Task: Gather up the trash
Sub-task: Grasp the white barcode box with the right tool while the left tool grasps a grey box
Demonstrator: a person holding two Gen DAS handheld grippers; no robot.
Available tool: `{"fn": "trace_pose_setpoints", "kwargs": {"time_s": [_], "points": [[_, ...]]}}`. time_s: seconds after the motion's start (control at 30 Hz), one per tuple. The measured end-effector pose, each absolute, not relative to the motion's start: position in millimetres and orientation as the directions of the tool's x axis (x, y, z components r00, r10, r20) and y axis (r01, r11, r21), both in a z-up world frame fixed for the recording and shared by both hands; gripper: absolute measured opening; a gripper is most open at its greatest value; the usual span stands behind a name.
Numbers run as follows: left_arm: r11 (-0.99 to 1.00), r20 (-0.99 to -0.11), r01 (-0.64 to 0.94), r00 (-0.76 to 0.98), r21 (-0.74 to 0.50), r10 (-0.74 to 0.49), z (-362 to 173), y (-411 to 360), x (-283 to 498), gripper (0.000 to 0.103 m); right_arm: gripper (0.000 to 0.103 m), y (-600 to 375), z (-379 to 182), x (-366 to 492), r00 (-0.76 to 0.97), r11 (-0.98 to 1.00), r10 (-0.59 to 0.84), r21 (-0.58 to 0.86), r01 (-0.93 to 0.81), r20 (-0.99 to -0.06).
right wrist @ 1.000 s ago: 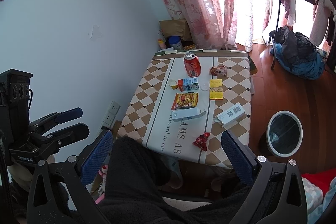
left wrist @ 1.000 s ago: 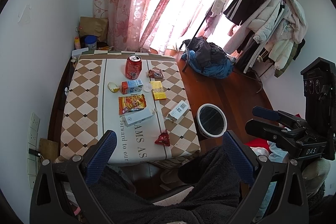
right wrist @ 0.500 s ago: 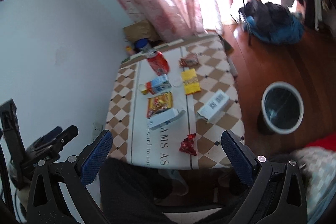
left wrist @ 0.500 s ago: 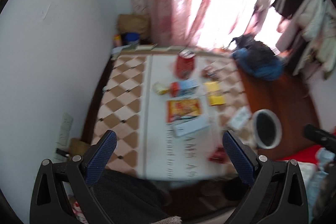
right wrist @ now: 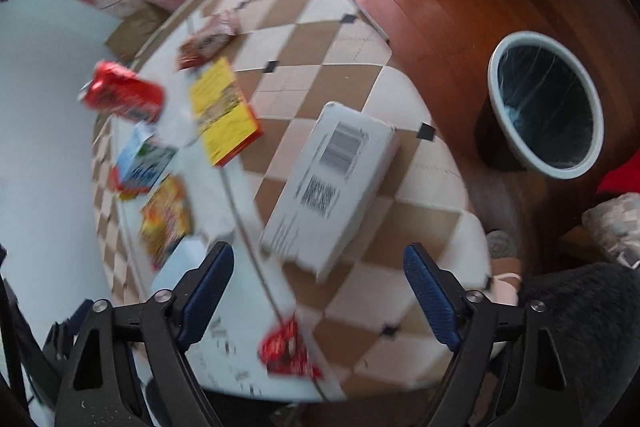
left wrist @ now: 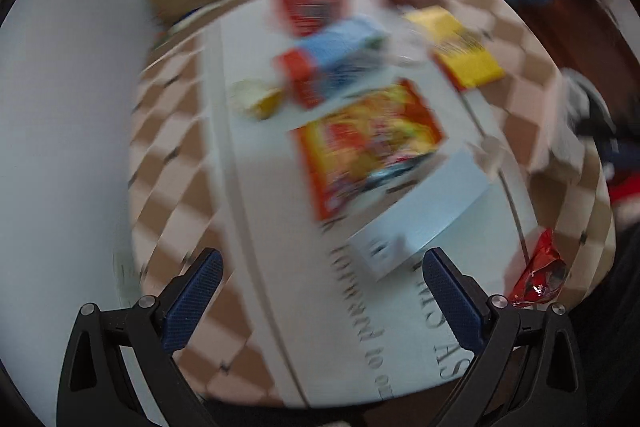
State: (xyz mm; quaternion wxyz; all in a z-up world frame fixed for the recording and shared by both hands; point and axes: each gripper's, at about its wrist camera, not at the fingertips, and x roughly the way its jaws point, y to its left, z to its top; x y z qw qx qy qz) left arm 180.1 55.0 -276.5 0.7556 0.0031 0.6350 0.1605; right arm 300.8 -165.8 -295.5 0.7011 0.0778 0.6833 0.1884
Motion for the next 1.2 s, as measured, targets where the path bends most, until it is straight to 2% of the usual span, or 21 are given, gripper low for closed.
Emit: {"fn": "trace_pose_setpoints", "kwargs": {"time_s": [0.1, 0.13, 0.17, 0.2, 0.47, 0.6, 0.67, 0.7, 0.8, 0.9, 1.0, 1.07, 1.2], "points": [[0.967, -0.963, -0.105, 0.117, 0.233, 0.245, -294.1, 40.7, 201.1, 0.082, 0.081, -157.3, -315.4, 315.3, -0.029, 0.915, 0.393, 0.394, -0.091, -0.919], [0.972, -0.966, -0.070, 0.116, 0.223, 0.230, -297.6, 36.7, 206.2, 0.082, 0.076, -153.9, -319.3, 317.9, -0.031, 0.913, 0.398, 0.399, -0.086, -0.917], [0.977, -0.968, -0.048, 0.139, 0.206, 0.210, -296.2, 34.0, 211.8, 0.081, 0.066, -150.2, -321.7, 319.7, -0.034, 0.915, 0.392, 0.393, -0.089, -0.919], [0.979, -0.969, -0.027, 0.142, 0.201, 0.203, -296.6, 32.4, 216.6, 0.082, 0.063, -146.6, -324.7, 321.2, -0.038, 0.919, 0.381, 0.383, -0.095, -0.924], [0.992, -0.993, 0.097, 0.092, 0.087, 0.078, -299.4, 20.0, 229.9, 0.081, 0.060, -156.1, -316.2, 304.6, -0.076, 0.917, 0.340, 0.348, -0.196, -0.937], [0.981, -0.993, 0.158, 0.046, 0.110, 0.104, -315.8, 13.5, 221.9, 0.081, 0.060, -167.7, -308.0, 285.5, -0.086, 0.910, 0.322, 0.333, -0.247, -0.943], [0.979, -0.991, 0.157, 0.043, 0.130, 0.125, -321.7, 7.4, 223.2, 0.071, 0.060, -170.2, -307.6, 280.9, -0.082, 0.908, 0.326, 0.336, -0.251, -0.942], [0.981, -0.992, 0.150, 0.042, 0.126, 0.121, -324.3, 8.1, 222.0, 0.047, 0.060, -170.1, -308.3, 279.9, -0.079, 0.909, 0.323, 0.333, -0.252, -0.943], [0.990, -0.994, 0.096, 0.050, 0.100, 0.096, -323.8, 10.0, 214.6, 0.037, 0.062, -167.2, -313.2, 280.9, -0.079, 0.913, 0.334, 0.343, -0.221, -0.939], [0.994, -0.993, -0.007, 0.045, 0.105, 0.106, -319.2, 16.3, 198.8, 0.036, 0.062, -161.9, -318.5, 284.2, -0.062, 0.921, 0.328, 0.334, -0.200, -0.943], [0.975, -0.997, -0.214, 0.014, 0.066, 0.070, -319.2, 33.8, 175.9, 0.036, 0.062, -154.2, -323.8, 284.9, -0.044, 0.928, 0.305, 0.307, -0.210, -0.951], [0.947, -0.999, -0.319, 0.020, 0.031, 0.040, -321.6, 43.0, 159.6, 0.036, 0.055, -148.9, -325.5, 281.5, -0.039, 0.927, 0.284, 0.284, -0.243, -0.958], [0.918, -0.997, -0.397, 0.062, 0.013, 0.041, -331.8, 53.3, 139.9, 0.036, 0.054, -142.1, -321.5, 263.9, -0.059, 0.908, 0.241, 0.246, -0.339, -0.969]]}}
